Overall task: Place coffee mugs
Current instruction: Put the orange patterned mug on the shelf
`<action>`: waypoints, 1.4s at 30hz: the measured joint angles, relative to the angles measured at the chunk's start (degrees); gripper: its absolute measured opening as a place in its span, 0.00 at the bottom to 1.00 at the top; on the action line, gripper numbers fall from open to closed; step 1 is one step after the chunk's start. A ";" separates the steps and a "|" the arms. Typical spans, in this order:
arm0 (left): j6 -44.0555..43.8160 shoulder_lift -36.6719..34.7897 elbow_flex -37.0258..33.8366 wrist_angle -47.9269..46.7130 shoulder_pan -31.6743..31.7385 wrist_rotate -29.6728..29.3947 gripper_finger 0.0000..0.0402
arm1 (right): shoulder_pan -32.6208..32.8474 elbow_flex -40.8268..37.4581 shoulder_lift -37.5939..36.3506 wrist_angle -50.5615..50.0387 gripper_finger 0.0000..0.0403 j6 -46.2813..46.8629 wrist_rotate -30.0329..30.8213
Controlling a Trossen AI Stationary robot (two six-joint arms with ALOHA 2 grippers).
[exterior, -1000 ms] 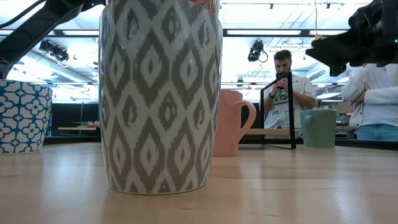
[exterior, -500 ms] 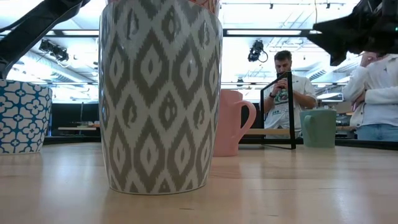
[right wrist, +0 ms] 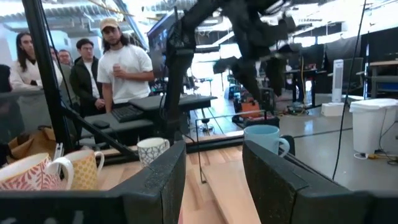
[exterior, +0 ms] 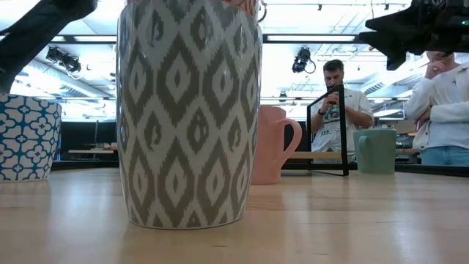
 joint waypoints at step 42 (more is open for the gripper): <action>-85.32 -1.07 -0.02 -4.92 -50.08 2.33 0.54 | -0.01 0.79 3.31 0.10 0.41 -1.49 -0.33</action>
